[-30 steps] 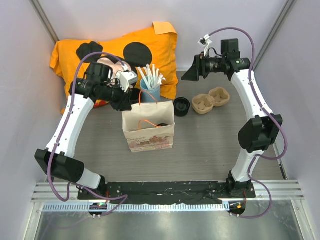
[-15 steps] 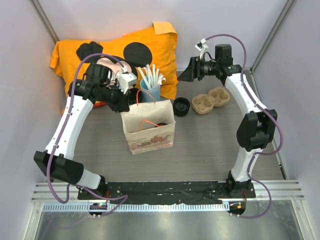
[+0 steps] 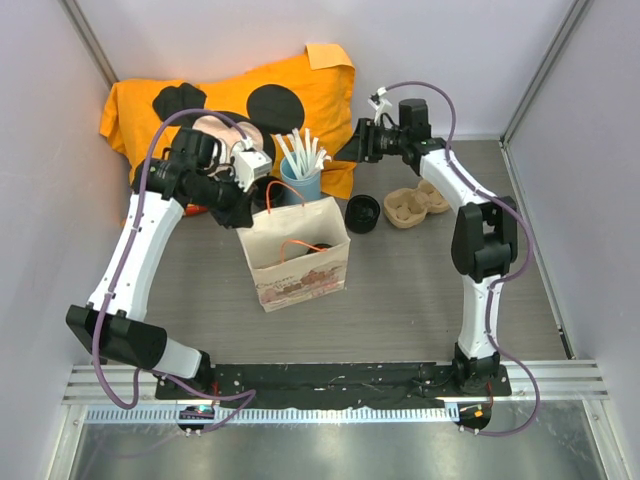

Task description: Pack the takeout coffee

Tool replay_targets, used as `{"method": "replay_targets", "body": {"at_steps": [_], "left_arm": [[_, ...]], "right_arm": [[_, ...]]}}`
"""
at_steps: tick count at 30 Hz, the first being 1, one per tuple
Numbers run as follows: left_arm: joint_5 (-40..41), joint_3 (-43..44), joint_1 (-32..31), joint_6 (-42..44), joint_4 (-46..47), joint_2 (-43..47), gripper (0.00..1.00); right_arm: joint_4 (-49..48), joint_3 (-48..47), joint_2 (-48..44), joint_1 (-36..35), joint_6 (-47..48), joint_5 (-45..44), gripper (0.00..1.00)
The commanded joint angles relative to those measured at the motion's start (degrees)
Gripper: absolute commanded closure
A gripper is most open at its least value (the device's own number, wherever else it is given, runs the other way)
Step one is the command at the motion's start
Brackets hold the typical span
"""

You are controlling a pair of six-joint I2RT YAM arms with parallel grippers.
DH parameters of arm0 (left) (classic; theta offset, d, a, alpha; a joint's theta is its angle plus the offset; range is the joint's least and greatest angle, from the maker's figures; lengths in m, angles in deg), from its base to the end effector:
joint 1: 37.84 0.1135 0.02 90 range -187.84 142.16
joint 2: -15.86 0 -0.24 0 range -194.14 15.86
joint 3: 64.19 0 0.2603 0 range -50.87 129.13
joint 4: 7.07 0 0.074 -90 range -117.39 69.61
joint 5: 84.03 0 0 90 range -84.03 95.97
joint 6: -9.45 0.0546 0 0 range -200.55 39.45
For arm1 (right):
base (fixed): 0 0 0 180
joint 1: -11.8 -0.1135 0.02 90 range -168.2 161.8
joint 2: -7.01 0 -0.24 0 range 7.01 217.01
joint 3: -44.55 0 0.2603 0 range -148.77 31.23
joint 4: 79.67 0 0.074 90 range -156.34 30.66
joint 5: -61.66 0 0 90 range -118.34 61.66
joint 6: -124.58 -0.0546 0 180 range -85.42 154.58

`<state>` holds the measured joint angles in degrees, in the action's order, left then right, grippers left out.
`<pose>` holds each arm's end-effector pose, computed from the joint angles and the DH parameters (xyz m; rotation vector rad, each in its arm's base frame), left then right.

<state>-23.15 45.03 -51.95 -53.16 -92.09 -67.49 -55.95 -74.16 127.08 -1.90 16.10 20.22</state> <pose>0.2736 -0.0962 0.3610 1.0520 2.2716 -0.5645 0.4763 0.1582 0.2683 -0.4825 1.9915 1.2009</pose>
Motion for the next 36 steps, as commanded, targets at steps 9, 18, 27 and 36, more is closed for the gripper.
{"method": "replay_targets", "body": {"at_steps": [9, 18, 27, 36], "left_arm": [[0.12, 2.19, 4.09, 1.61, -3.79, 3.02, 0.91], [0.12, 1.84, 5.06, 1.34, -3.53, 2.93, 0.89], [-0.49, 1.05, 5.14, 0.82, -2.57, 2.76, 0.81], [-0.58, 1.13, 5.14, 0.55, -2.30, 2.32, 0.77]], "right_arm": [[-8.11, -7.99, 5.08, -1.69, -7.00, -1.01, 0.45], [-9.07, -5.45, 5.00, -1.69, -6.92, 1.27, 0.51], [-12.67, -3.95, 6.31, -1.86, -8.67, 2.95, 0.52], [-14.09, -4.04, 6.93, -3.00, -10.96, 4.62, 0.57]]}}
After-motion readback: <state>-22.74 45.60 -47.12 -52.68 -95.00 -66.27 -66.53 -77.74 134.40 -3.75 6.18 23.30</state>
